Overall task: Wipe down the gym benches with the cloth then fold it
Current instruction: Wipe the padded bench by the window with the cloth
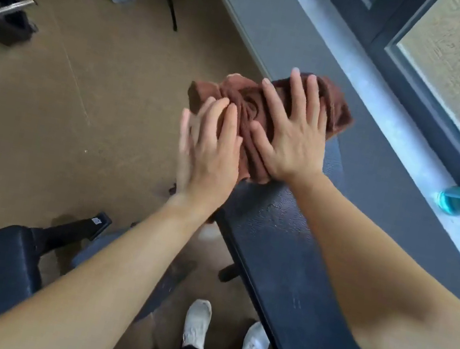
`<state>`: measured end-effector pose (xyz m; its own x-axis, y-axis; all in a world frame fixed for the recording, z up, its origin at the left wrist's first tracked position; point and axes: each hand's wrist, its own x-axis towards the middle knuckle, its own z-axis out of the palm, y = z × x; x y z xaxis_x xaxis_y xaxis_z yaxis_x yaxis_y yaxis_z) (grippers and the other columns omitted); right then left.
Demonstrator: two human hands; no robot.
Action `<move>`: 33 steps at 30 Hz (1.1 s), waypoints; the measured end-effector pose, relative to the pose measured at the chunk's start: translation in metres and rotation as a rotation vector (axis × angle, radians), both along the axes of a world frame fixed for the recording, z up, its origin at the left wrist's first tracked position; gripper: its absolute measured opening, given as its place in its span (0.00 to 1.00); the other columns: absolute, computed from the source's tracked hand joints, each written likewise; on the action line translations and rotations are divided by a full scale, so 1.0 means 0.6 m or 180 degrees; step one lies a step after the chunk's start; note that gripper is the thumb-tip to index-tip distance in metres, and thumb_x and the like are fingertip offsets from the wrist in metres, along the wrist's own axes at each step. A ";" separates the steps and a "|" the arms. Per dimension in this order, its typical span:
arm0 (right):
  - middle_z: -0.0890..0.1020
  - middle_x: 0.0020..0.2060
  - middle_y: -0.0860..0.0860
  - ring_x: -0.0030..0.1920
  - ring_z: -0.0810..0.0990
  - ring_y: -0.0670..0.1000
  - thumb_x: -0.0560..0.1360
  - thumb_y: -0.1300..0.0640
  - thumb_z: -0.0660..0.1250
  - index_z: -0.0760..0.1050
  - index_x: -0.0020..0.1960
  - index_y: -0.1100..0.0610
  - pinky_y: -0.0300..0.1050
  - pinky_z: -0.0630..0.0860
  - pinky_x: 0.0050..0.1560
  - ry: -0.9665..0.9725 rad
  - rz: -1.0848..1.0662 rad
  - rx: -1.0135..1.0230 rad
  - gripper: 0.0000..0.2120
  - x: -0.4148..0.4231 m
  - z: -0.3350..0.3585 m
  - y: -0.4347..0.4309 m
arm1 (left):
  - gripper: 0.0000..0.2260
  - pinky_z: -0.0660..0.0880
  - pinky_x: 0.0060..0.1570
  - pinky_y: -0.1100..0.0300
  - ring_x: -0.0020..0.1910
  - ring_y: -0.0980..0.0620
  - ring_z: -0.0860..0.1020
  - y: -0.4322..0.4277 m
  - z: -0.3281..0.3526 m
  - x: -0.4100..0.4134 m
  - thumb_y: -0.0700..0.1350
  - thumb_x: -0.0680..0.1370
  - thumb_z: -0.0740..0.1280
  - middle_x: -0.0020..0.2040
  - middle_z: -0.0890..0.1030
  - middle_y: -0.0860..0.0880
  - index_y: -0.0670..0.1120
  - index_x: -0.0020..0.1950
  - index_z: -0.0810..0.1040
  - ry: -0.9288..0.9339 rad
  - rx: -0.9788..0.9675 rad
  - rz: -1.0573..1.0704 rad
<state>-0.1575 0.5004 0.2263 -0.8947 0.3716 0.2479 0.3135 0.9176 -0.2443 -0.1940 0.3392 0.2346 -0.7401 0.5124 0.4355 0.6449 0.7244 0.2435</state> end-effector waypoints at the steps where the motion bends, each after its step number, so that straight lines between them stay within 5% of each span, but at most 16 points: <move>1: 0.57 0.80 0.56 0.79 0.55 0.63 0.79 0.34 0.52 0.62 0.78 0.43 0.61 0.56 0.76 0.0030 -0.0292 -0.0153 0.30 -0.012 0.008 0.023 | 0.19 0.63 0.71 0.46 0.69 0.44 0.73 0.028 0.013 -0.021 0.47 0.82 0.57 0.70 0.73 0.44 0.41 0.71 0.72 -0.0033 -0.0187 -0.0142; 6: 0.70 0.70 0.51 0.62 0.75 0.58 0.81 0.37 0.48 0.57 0.77 0.38 0.56 0.75 0.55 0.0167 -0.1142 -0.1151 0.25 0.015 -0.001 0.061 | 0.15 0.74 0.46 0.49 0.51 0.42 0.81 0.168 0.045 -0.059 0.49 0.83 0.56 0.60 0.77 0.43 0.41 0.63 0.73 0.0055 -0.0920 -0.0586; 9: 0.75 0.65 0.52 0.59 0.77 0.59 0.83 0.42 0.45 0.61 0.75 0.44 0.55 0.74 0.53 0.0087 -0.1668 -0.1378 0.22 0.087 -0.042 0.051 | 0.16 0.71 0.62 0.47 0.59 0.41 0.77 0.246 0.031 -0.049 0.47 0.81 0.55 0.60 0.78 0.42 0.42 0.63 0.74 0.0580 -0.1483 -0.1482; 12: 0.77 0.62 0.56 0.59 0.77 0.63 0.82 0.43 0.43 0.66 0.71 0.51 0.58 0.73 0.55 -0.0083 -0.1819 -0.1522 0.25 0.177 -0.085 0.044 | 0.15 0.61 0.73 0.45 0.53 0.41 0.80 0.290 0.010 0.004 0.45 0.79 0.55 0.53 0.82 0.43 0.47 0.57 0.79 0.0729 -0.2163 -0.2859; 17: 0.73 0.67 0.51 0.64 0.75 0.55 0.74 0.41 0.52 0.68 0.68 0.51 0.56 0.70 0.63 0.0160 -0.1713 -0.2504 0.26 0.154 -0.056 0.072 | 0.13 0.56 0.76 0.41 0.46 0.42 0.81 0.258 0.023 -0.042 0.46 0.81 0.56 0.46 0.80 0.45 0.45 0.54 0.80 0.1011 -0.1956 -0.2686; 20: 0.67 0.75 0.48 0.67 0.74 0.54 0.78 0.47 0.56 0.56 0.77 0.45 0.53 0.71 0.61 0.0364 -0.1143 -0.2268 0.28 0.071 -0.010 0.077 | 0.22 0.51 0.77 0.41 0.61 0.43 0.77 0.235 0.052 -0.087 0.49 0.79 0.49 0.59 0.79 0.44 0.43 0.64 0.75 0.0674 -0.1824 -0.2141; 23: 0.61 0.79 0.49 0.71 0.70 0.56 0.82 0.46 0.51 0.50 0.81 0.44 0.55 0.72 0.64 0.0334 -0.0767 -0.1440 0.28 0.076 -0.027 0.064 | 0.27 0.51 0.78 0.43 0.78 0.43 0.61 0.192 0.047 -0.071 0.49 0.80 0.48 0.77 0.65 0.41 0.40 0.77 0.60 0.0663 -0.1940 -0.1718; 27: 0.53 0.80 0.59 0.78 0.59 0.62 0.83 0.45 0.49 0.52 0.81 0.48 0.60 0.61 0.73 0.0032 -0.0784 -0.0530 0.28 0.184 -0.108 0.020 | 0.27 0.48 0.78 0.46 0.80 0.42 0.50 0.116 -0.018 0.035 0.47 0.83 0.50 0.81 0.51 0.40 0.38 0.80 0.50 0.0611 -0.1807 -0.1577; 30: 0.47 0.81 0.59 0.80 0.45 0.63 0.83 0.45 0.47 0.49 0.82 0.51 0.63 0.50 0.77 -0.0313 -0.0782 -0.0574 0.29 0.295 -0.166 -0.045 | 0.29 0.43 0.77 0.46 0.81 0.42 0.47 0.052 -0.077 0.150 0.48 0.83 0.51 0.81 0.49 0.40 0.38 0.80 0.47 0.0483 -0.1998 -0.1793; 33: 0.45 0.81 0.60 0.80 0.44 0.64 0.81 0.45 0.49 0.51 0.80 0.55 0.70 0.53 0.75 -0.0579 -0.0800 -0.0845 0.30 0.389 -0.199 -0.120 | 0.26 0.43 0.77 0.48 0.80 0.43 0.53 -0.005 -0.106 0.209 0.46 0.82 0.49 0.81 0.55 0.41 0.39 0.80 0.54 0.0451 -0.2233 -0.2226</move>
<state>0.0760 0.4284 0.1069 -0.7883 0.6140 -0.0402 0.5798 0.7195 -0.3823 -0.0684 0.3362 0.1713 -0.1388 0.9877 -0.0715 0.9710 0.1215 -0.2059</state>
